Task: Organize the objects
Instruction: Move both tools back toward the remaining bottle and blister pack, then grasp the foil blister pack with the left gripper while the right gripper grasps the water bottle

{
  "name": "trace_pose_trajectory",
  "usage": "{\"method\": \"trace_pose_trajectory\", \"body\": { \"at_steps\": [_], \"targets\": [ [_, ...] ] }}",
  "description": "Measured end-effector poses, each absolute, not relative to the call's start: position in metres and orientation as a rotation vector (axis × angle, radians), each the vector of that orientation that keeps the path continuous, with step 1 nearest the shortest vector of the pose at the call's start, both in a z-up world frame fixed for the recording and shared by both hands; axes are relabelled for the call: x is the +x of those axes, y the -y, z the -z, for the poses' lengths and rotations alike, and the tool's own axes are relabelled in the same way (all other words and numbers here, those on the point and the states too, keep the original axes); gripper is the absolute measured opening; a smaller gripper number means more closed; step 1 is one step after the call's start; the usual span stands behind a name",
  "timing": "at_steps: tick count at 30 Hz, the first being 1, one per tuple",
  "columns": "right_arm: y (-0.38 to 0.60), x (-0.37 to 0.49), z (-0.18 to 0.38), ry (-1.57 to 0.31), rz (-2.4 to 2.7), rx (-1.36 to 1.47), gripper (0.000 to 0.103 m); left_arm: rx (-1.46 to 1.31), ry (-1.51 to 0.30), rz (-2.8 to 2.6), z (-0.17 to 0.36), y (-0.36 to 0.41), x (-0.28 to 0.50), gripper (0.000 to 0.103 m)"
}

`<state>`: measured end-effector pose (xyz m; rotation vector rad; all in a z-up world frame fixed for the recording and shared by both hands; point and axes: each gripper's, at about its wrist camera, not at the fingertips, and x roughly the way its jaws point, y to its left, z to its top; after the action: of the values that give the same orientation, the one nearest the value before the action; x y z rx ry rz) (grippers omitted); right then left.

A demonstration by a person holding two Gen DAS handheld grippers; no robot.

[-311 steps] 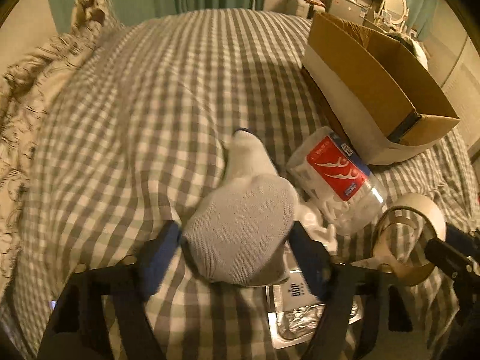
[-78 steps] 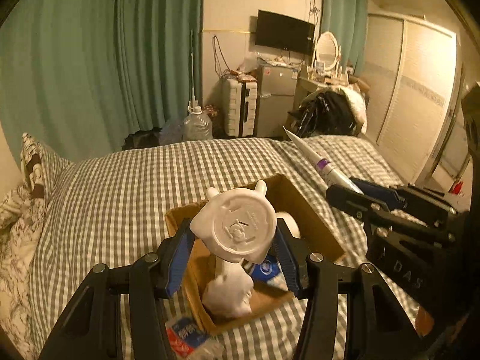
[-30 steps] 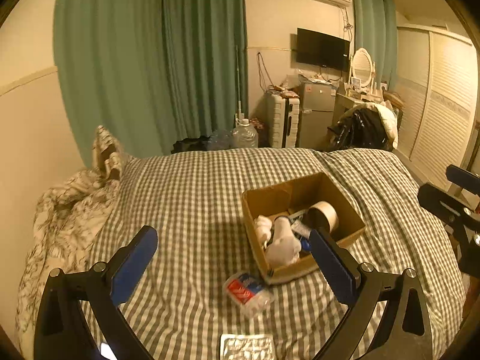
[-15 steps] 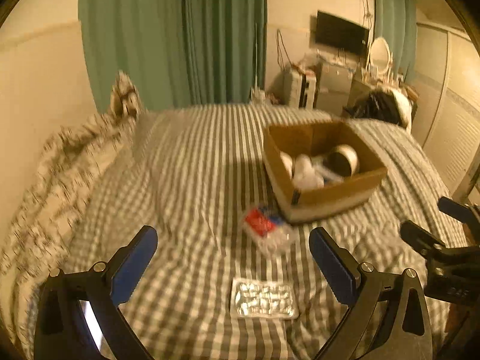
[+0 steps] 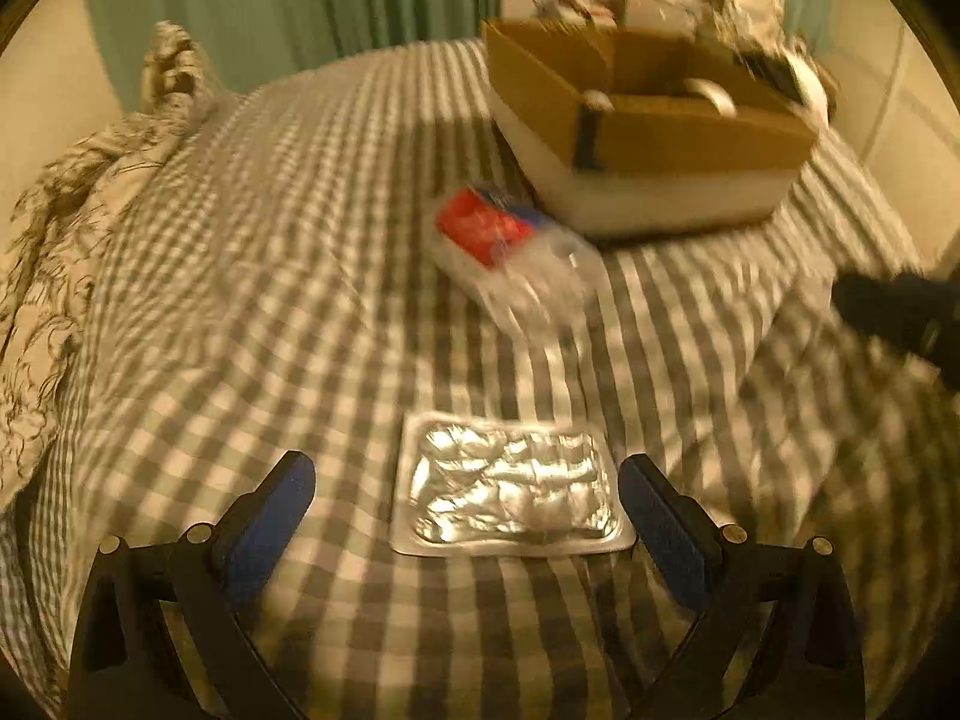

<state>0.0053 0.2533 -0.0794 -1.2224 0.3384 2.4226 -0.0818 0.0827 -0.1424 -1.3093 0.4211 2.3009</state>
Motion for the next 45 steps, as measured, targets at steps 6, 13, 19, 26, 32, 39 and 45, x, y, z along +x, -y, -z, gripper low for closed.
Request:
{"method": "trace_pose_trajectory", "body": {
  "at_steps": [6, 13, 19, 26, 32, 39, 45],
  "targets": [
    [-0.259, -0.001, 0.084, -0.385, -2.409, -1.254, 0.103, -1.406, -0.411, -2.186, 0.158, -0.092, -0.09, 0.103],
    [-0.259, -0.006, 0.088, -0.39, -2.393, -1.278, 0.103, -1.539, -0.398, -2.044, 0.178, -0.107, -0.106, 0.103],
    [-0.258, -0.009, 0.09, -0.374, -2.376, -1.289, 0.103, -1.587, -0.478, -1.992, 0.188, -0.116, -0.104, 0.103],
    [-0.255, -0.009, 0.089, -0.351, -2.372, -1.284, 0.103, -1.49, -0.375, -2.036, 0.169, -0.1, -0.095, 0.099],
    [-0.249, -0.011, 0.086, -0.328, -2.4, -1.276, 0.103, -1.374, -0.182, -2.226, 0.125, -0.052, -0.102, 0.099],
    [-0.23, -0.045, 0.091, -0.39, -2.519, -1.346, 0.103, -1.245, -0.27, -2.435, 0.095, -0.03, -0.134, 0.099],
    [-0.219, -0.094, 0.115, -0.285, -2.499, -1.442, 0.103, -1.312, -0.242, -2.485, 0.113, -0.012, -0.15, 0.099]
  ]
}}
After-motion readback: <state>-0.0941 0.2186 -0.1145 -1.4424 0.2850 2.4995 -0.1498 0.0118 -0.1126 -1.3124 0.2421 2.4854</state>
